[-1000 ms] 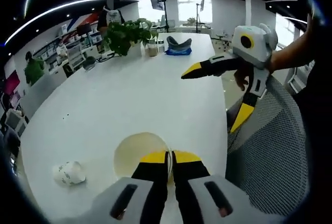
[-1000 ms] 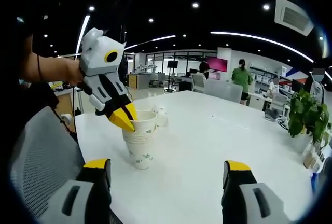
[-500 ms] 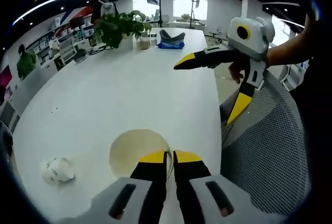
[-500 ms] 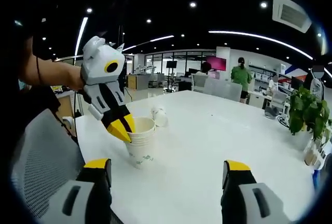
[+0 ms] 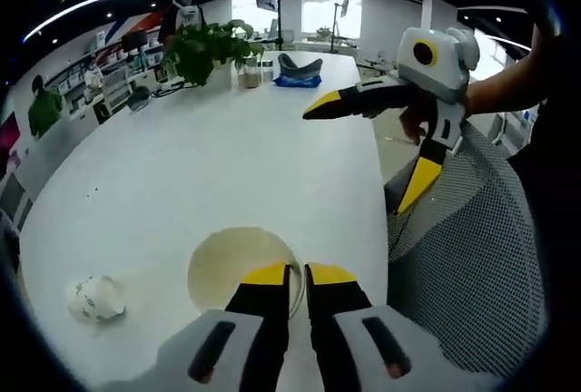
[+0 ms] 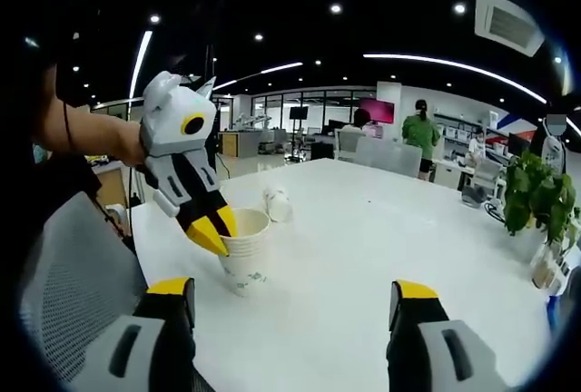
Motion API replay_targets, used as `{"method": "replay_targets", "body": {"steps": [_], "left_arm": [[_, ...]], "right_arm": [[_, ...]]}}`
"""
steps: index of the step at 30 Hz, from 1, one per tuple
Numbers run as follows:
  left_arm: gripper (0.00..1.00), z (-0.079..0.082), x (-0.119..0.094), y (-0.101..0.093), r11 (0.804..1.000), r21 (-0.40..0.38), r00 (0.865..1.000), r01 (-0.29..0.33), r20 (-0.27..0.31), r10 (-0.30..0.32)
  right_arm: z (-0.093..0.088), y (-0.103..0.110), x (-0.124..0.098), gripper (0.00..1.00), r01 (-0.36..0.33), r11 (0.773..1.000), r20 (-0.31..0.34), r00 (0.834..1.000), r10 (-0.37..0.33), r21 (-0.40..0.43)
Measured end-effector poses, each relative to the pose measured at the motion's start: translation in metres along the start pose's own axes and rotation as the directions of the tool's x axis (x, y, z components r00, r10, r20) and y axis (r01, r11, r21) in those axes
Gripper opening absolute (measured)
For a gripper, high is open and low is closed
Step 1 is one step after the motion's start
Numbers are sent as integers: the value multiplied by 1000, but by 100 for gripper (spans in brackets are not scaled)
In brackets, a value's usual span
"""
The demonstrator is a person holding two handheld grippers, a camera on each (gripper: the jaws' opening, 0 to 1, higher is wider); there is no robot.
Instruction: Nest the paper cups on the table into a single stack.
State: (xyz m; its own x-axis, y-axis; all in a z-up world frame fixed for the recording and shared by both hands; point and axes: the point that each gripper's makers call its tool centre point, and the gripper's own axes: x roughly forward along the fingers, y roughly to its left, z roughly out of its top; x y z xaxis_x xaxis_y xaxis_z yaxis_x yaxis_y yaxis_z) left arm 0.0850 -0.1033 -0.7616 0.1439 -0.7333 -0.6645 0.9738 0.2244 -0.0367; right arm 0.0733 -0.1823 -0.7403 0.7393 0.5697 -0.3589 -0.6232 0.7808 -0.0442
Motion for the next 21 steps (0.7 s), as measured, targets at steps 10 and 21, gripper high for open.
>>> {"method": "replay_targets", "body": {"steps": [10, 21], "left_arm": [[15, 13, -13, -1, 1000, -7, 998, -6, 70, 7], [20, 27, -38, 11, 999, -33, 991, -32, 130, 36]], "right_arm": [[-1, 1, 0, 90, -6, 1000, -6, 1000, 6, -4], [-1, 0, 0, 90, -2, 1000, -2, 1000, 2, -3]]}}
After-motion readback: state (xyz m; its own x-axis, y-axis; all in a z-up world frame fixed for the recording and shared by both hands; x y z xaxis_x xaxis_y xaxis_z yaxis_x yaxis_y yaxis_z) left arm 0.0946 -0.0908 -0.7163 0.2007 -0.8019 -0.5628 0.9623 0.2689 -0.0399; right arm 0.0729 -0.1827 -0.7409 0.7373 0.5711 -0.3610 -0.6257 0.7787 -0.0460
